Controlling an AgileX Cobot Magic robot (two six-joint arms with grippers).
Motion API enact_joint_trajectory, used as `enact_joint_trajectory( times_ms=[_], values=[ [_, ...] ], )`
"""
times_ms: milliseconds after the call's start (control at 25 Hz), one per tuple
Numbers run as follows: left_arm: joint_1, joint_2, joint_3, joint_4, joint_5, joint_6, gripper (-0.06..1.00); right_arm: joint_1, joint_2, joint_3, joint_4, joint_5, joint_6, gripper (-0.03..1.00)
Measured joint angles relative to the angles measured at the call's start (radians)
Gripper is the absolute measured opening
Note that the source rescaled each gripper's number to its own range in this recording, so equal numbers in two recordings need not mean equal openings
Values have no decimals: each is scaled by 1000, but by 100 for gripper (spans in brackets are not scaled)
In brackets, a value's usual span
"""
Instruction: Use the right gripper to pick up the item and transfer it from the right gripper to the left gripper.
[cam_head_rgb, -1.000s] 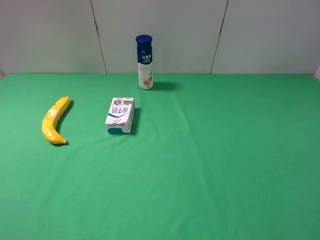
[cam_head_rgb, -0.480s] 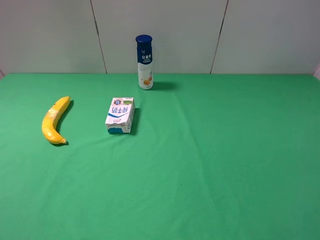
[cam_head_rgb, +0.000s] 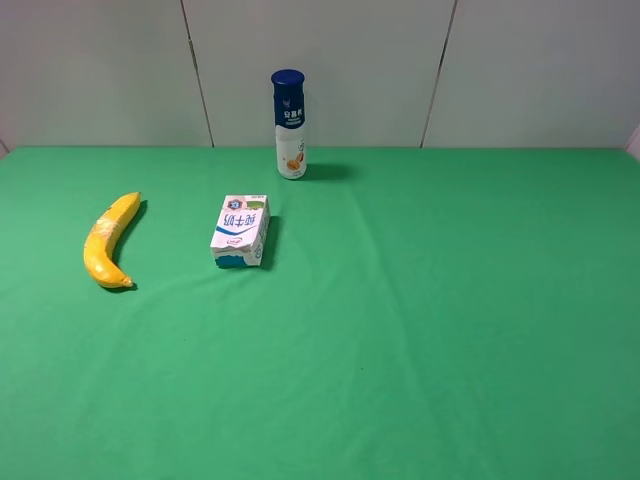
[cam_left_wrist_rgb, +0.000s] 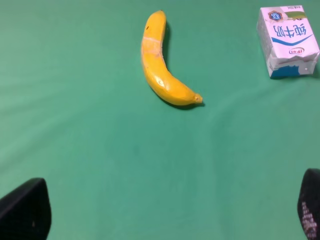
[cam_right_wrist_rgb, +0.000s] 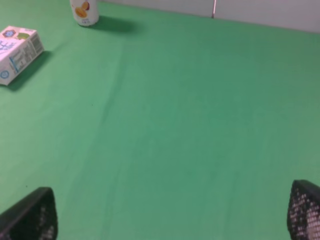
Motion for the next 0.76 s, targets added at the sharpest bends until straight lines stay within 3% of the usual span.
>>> enact_joint_trajectory(
  times_ms=[280,760],
  values=[
    [0,0,0,1,0,0,98,-71,0,0,1,0,0,100],
    [0,0,0,1,0,0,97,-417,0,0,1,0,0,100]
  ],
)
